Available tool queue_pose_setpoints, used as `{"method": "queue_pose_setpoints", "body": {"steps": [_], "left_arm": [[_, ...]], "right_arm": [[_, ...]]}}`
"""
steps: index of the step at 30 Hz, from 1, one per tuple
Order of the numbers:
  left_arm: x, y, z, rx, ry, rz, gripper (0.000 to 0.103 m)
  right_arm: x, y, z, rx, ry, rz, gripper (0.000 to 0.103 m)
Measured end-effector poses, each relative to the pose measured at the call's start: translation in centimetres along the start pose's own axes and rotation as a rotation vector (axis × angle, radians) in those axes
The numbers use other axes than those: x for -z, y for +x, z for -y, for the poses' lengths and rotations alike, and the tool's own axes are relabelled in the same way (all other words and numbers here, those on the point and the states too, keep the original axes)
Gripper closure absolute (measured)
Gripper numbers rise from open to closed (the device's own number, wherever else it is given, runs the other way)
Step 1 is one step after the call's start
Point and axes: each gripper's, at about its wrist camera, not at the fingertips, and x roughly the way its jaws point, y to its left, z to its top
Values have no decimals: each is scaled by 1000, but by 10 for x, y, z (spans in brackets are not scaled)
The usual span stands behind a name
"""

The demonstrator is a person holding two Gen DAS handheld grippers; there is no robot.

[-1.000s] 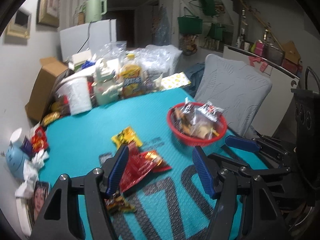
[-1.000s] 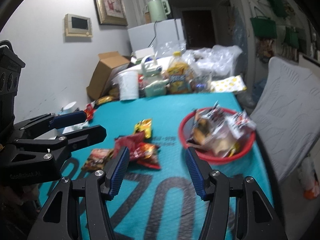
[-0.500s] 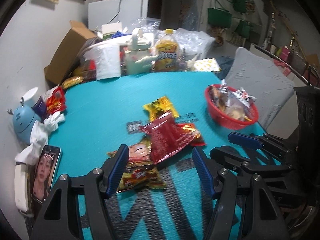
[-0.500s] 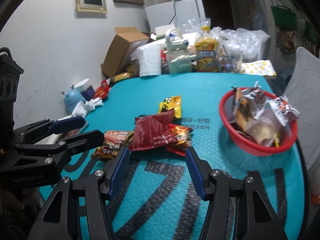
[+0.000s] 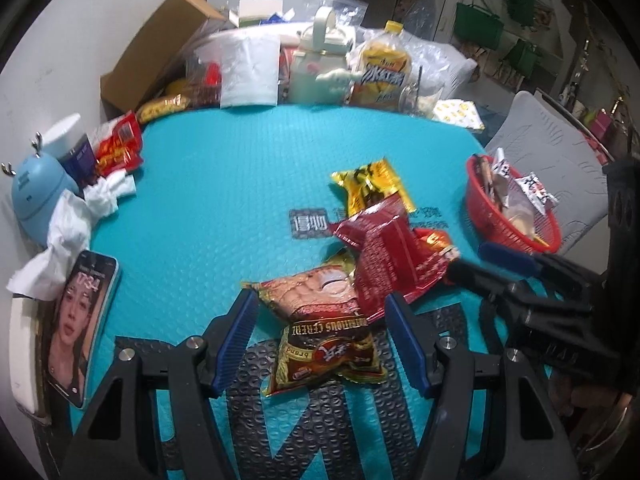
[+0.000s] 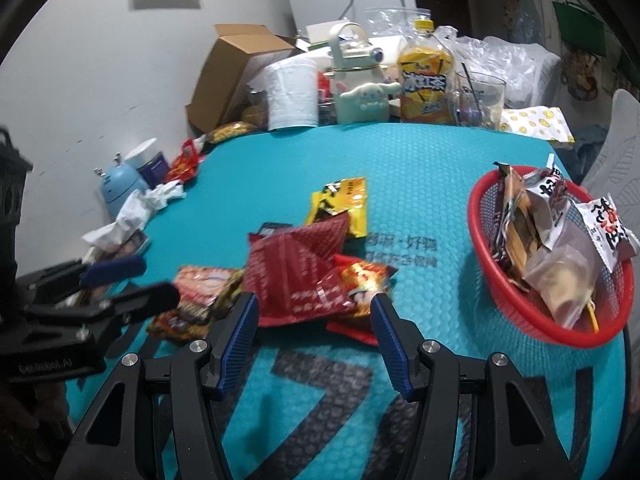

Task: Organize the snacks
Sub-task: 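Move both open tools down toward the snack pile on the table, then grasp the brown cereal bag with the left tool while the right tool grasps the red-gold cartoon packet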

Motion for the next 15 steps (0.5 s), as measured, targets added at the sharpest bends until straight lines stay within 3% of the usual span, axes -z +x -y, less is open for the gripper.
{"method": "queue_pose_setpoints", "body": {"steps": [5, 15], "left_arm": [[-1, 17, -5, -8, -20, -43, 38], [-2, 43, -8, -9, -38, -105, 38]], "right_arm": [[-9, 16, 13, 68, 14, -29, 45], [-14, 45, 27, 86, 27, -84, 47]]}}
